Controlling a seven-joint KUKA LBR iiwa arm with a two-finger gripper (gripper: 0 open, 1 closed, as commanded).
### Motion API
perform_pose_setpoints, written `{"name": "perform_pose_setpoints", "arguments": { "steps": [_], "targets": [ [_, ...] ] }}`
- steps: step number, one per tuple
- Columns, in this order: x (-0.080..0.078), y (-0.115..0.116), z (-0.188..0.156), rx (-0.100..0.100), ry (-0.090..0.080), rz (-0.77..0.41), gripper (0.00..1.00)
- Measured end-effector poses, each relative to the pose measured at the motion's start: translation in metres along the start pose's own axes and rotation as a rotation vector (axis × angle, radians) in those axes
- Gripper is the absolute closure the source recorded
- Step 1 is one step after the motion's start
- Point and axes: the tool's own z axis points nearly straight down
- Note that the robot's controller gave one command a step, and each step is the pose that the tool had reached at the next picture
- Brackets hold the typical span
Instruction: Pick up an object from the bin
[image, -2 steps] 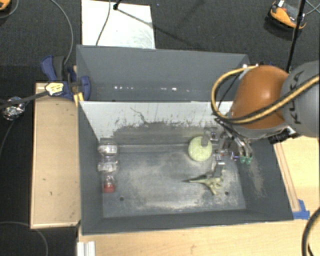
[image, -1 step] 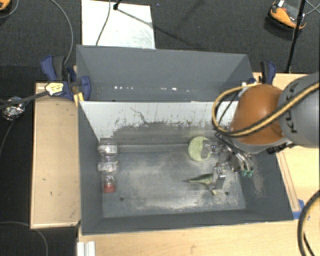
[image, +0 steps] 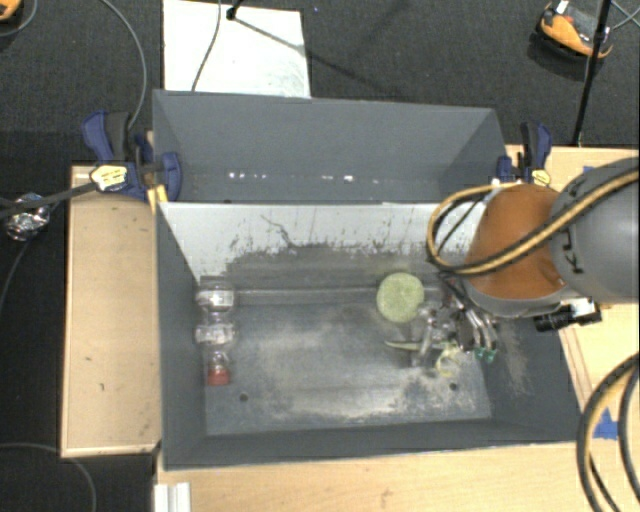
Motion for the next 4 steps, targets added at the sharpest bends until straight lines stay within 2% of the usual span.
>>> {"name": "perform_pose_setpoints", "arguments": {
  "steps": [2, 4],
  "targets": [
    [-0.003, -0.004, 0.0, 0.0, -0.004, -0.012, 1.0],
    [-0.004, -0.021, 0.005, -0.005, -0.003, -0.018, 1.0]
  ]
}}
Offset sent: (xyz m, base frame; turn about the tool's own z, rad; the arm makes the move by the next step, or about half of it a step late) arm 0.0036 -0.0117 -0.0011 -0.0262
